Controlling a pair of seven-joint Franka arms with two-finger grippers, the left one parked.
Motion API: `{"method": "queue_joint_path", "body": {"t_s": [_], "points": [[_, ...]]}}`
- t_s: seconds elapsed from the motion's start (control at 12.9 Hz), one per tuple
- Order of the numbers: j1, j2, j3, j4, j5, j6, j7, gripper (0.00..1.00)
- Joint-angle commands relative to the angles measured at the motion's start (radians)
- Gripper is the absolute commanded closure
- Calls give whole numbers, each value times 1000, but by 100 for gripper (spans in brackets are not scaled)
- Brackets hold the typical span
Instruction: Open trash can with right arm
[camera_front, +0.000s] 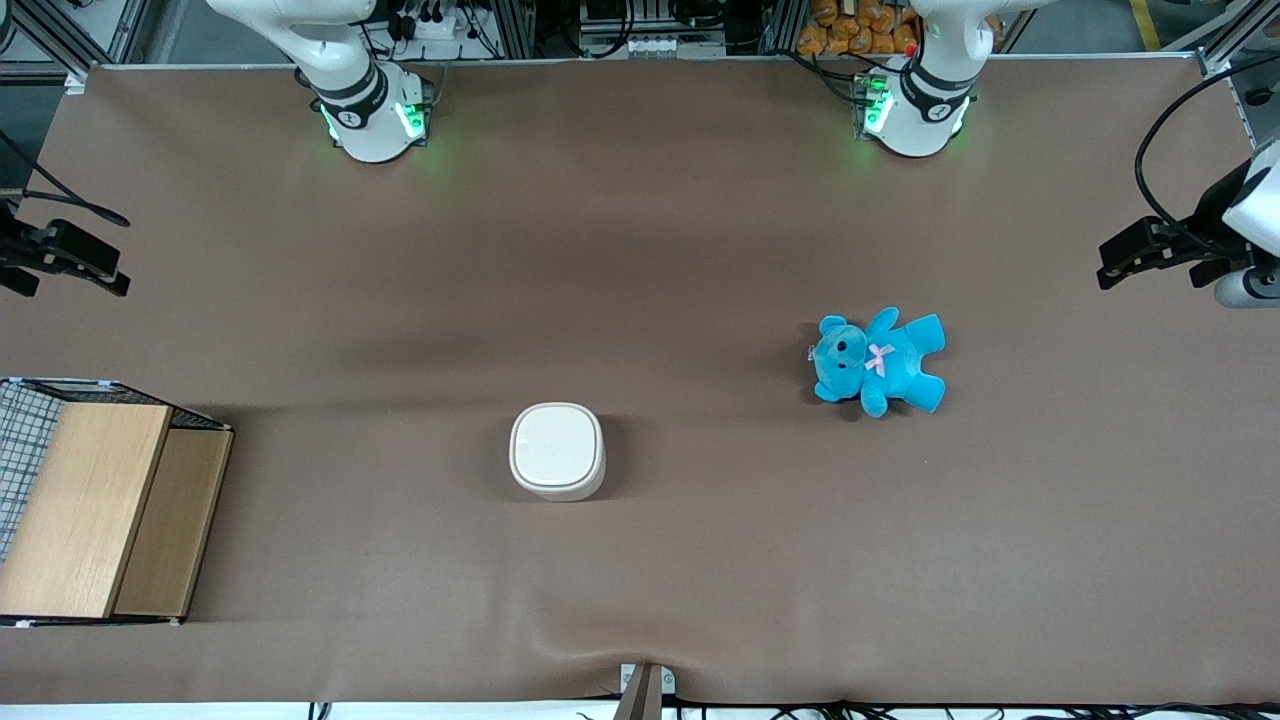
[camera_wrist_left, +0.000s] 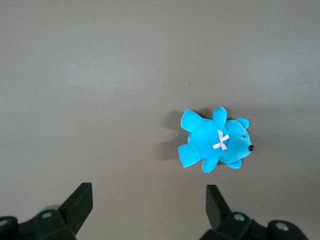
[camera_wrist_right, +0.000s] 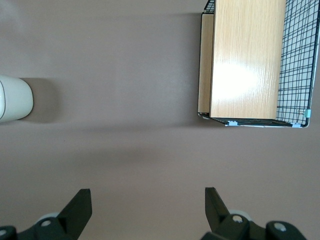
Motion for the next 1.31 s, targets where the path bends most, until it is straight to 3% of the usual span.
{"method": "queue_joint_path", "body": {"t_s": [0.0,0.85,1.08,1.24], "points": [[-15,8,11,18,-10,-12,7,0],[12,20,21,-3,-32,-51,-25,0],[13,60,21,-8,54,-6,-17,0],[41,72,21,-8,56,11,15,0]]}}
